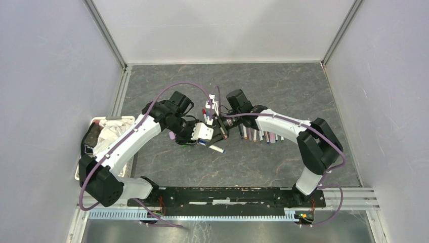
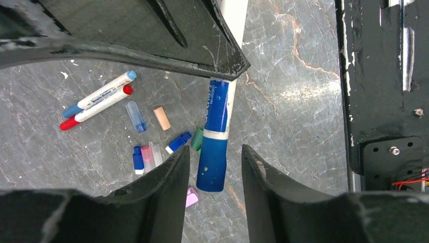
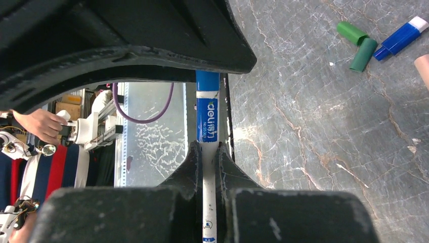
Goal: Open the pen caps
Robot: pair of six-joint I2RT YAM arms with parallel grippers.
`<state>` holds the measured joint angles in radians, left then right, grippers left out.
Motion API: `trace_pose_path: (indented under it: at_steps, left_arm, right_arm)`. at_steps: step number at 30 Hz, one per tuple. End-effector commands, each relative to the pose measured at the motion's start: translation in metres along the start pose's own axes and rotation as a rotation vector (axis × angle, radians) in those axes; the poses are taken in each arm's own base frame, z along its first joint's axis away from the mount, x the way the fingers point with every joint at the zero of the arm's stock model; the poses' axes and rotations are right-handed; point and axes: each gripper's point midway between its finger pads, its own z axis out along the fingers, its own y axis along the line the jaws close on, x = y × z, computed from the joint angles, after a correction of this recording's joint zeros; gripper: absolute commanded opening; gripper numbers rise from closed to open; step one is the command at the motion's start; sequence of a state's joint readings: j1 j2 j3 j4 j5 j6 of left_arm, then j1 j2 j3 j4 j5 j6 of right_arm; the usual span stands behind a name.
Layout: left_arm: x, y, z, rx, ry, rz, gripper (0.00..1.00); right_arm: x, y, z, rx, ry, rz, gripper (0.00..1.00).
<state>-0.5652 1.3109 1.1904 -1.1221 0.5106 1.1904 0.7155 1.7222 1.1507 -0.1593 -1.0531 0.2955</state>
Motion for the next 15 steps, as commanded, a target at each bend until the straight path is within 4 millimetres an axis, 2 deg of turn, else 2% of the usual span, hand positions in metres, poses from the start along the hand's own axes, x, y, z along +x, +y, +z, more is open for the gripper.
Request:
trace_pose_path:
  at_steps: [1, 3, 6, 7, 8, 9, 12, 15]
  left_arm:
    - [0.004, 0.002, 0.003, 0.000, 0.022, 0.053, 0.46]
    - [0.002, 0.002, 0.003, -0.002, 0.014, 0.056, 0.39]
    - [0.000, 0.002, 0.004, 0.000, 0.008, 0.059, 0.22]
    - [-0.001, 0.002, 0.004, 0.000, 0.008, 0.061, 0.14]
    - [-0.001, 0.002, 0.004, 0.001, 0.006, 0.061, 0.07]
    - [-0.002, 0.002, 0.004, 0.001, 0.005, 0.062, 0.03]
    - [-0.002, 0.002, 0.003, -0.002, 0.004, 0.062, 0.02]
    - [-0.002, 0.003, 0.002, -0.005, 0.010, 0.067, 0.02]
  right_arm:
    - [-0.018, 0.015, 0.002, -0.049, -0.025, -0.068, 0.00]
    - [-0.016, 0.014, 0.004, -0.051, -0.019, -0.061, 0.00]
    - [-0.016, 0.014, 0.007, -0.062, -0.021, -0.053, 0.00]
    - [-0.017, 0.015, 0.009, -0.066, -0.023, -0.047, 0.04]
    - [-0.019, 0.014, 0.011, -0.066, -0.030, -0.038, 0.11]
    - [-0.020, 0.014, 0.013, -0.071, -0.032, -0.035, 0.16]
    - [-0.023, 0.014, 0.022, -0.089, -0.020, -0.021, 0.29]
    - [-0.023, 0.014, 0.030, -0.102, -0.001, -0.014, 0.30]
